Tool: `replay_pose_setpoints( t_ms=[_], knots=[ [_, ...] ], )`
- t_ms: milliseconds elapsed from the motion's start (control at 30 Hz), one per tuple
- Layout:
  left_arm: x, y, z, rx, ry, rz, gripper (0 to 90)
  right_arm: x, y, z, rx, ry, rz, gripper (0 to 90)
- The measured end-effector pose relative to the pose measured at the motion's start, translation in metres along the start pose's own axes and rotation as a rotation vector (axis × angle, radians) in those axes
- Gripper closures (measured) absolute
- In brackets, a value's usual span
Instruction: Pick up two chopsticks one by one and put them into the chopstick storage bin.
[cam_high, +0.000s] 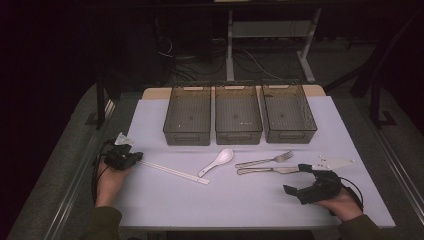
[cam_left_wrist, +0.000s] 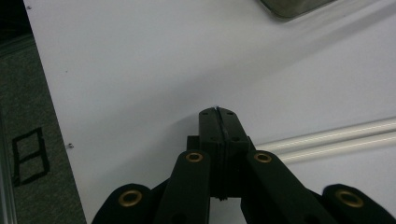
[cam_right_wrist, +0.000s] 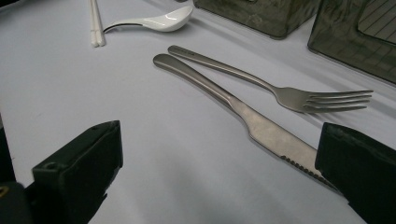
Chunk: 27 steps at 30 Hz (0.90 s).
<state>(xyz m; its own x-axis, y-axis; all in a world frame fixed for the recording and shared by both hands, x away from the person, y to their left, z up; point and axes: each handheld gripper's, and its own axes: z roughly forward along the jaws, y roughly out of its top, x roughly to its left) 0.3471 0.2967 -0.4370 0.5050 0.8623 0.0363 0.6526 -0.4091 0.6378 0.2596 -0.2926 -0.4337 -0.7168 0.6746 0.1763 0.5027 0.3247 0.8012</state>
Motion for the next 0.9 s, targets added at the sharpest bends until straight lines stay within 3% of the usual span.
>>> replay_pose_setpoints(
  t_ms=[233, 900],
  knots=[
    [-0.002, -0.003, -0.004, 0.015, 0.0, 0.012, 89.1, 0.0, 0.0, -0.001, -0.001, 0.0, -0.002, 0.8],
    [-0.009, -0.022, -0.023, 0.028, -0.015, -0.004, 89.1, 0.0, 0.0, -0.002, -0.005, 0.001, -0.003, 0.8]
  ],
)
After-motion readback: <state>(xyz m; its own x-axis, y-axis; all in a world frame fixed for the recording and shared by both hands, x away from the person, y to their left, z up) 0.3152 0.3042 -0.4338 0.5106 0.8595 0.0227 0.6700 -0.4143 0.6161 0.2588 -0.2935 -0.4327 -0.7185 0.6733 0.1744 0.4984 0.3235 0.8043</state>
